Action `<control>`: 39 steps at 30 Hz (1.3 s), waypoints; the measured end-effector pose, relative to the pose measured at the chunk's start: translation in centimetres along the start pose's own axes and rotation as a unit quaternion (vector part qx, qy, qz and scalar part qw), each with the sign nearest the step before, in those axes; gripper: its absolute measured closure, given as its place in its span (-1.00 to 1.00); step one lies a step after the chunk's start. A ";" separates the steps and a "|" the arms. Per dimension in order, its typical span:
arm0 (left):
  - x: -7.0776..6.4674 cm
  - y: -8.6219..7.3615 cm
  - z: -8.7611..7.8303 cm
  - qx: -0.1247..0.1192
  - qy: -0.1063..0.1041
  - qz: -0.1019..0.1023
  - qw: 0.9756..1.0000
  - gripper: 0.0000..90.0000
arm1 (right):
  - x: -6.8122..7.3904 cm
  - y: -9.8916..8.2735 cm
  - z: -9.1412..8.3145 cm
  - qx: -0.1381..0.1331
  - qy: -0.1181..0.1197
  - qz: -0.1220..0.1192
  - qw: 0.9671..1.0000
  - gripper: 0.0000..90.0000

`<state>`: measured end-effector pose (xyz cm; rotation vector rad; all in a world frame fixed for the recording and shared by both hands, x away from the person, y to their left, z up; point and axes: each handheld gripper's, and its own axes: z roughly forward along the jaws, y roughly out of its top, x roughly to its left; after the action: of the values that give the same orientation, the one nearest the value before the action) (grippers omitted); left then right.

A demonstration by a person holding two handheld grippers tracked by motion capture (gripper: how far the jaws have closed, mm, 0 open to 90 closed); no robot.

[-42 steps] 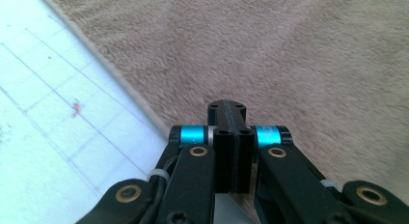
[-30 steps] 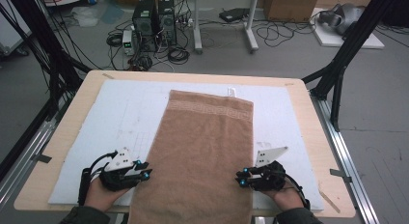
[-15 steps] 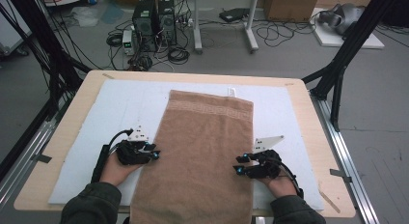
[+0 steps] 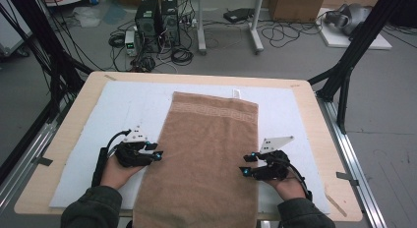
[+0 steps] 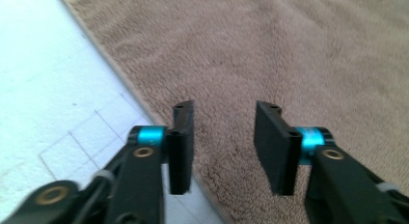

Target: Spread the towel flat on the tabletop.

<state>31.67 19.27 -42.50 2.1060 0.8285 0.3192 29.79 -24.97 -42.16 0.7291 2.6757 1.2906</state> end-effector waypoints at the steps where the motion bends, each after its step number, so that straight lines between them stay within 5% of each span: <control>1: 0.1 0.2 -0.1 0.001 0.000 -0.003 1.000 0.17 | -0.1 0.1 -0.1 -0.002 -0.001 0.001 1.000 0.12; 11: 0.1 1.3 -0.6 -0.018 -0.001 -0.010 1.000 -0.03 | -0.5 0.8 -1.2 -0.018 -0.016 0.006 1.000 -0.05; 30: 0.4 3.3 -1.6 -0.028 0.002 -0.005 1.000 -0.08 | -1.7 2.2 -1.3 -0.021 -0.021 0.006 1.000 -0.14; 39: 1.0 4.1 -0.8 -0.035 -0.002 -0.016 0.999 -0.07 | -2.8 2.6 -1.0 -0.018 -0.027 0.010 0.999 -0.16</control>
<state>33.89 18.65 -38.89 2.0254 0.8359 0.3228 33.01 -25.58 -39.91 0.7774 2.6012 1.3014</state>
